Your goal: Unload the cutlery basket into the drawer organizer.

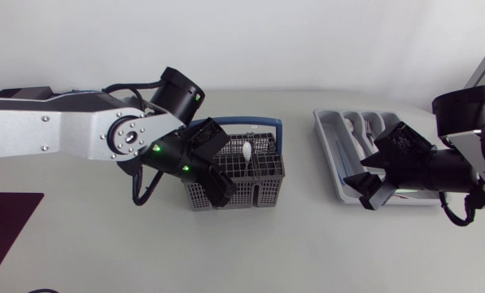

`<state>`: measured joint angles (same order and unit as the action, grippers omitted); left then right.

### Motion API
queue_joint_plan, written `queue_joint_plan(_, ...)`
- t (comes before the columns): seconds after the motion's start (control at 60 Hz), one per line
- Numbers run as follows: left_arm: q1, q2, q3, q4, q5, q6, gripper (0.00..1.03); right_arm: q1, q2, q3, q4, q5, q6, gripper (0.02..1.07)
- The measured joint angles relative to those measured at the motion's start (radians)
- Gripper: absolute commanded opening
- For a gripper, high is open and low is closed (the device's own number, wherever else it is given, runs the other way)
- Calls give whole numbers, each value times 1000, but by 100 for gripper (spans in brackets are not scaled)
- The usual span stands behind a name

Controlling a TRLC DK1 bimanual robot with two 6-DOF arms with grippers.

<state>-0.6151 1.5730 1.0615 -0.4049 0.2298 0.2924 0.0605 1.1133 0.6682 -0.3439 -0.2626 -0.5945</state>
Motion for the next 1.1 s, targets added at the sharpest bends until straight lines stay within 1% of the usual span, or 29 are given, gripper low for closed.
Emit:
queue_joint_plan(0.1,-9,12,0,56,1,-60,91,20,0,-10,3,-15,25,78)
queue_joint_plan(0.183,-15,14,0,73,1,-92,91,45,-3,-22,8,-39,43,78)
queue_joint_plan(0.317,-16,14,0,90,2,-132,91,87,-10,-49,49,-90,69,78)
queue_joint_plan(0.433,-15,15,0,126,28,-167,91,121,-9,-55,98,-111,83,78)
queue_joint_plan(0.517,-14,15,0,173,50,-201,91,148,6,-55,137,-113,98,78)
queue_joint_plan(0.617,-11,17,0,225,54,-237,91,173,40,-55,165,-116,106,78)
queue_joint_plan(0.767,8,48,-1,335,61,-291,91,210,75,-55,197,-119,126,78)
queue_joint_plan(0.967,24,94,-11,444,61,-319,91,240,98,-63,248,-186,139,78)
queue_joint_plan(1.1,26,114,-35,507,61,-320,88,240,133,-64,262,-206,139,78)
